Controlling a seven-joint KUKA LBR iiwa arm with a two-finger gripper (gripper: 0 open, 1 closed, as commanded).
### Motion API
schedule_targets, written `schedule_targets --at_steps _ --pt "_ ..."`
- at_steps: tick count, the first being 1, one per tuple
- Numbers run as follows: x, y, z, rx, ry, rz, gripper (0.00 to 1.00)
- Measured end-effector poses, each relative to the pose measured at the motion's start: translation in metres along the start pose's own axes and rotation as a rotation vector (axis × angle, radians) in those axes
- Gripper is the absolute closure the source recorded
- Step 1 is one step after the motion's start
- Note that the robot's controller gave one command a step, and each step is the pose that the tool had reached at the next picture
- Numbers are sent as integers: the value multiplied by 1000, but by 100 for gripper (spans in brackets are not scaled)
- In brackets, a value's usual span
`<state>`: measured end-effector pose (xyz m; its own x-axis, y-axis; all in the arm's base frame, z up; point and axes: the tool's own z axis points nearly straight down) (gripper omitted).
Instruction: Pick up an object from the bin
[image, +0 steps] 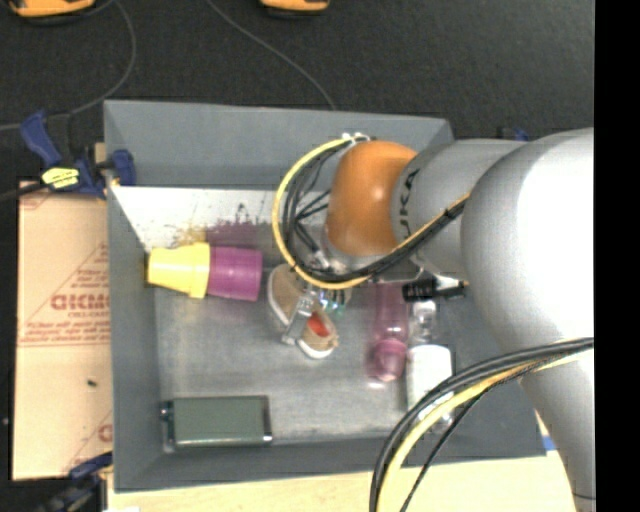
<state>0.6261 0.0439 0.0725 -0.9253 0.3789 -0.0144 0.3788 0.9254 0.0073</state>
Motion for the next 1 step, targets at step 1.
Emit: schedule_targets --at_steps 1 --pt "5 10 0 5 8 157 100"
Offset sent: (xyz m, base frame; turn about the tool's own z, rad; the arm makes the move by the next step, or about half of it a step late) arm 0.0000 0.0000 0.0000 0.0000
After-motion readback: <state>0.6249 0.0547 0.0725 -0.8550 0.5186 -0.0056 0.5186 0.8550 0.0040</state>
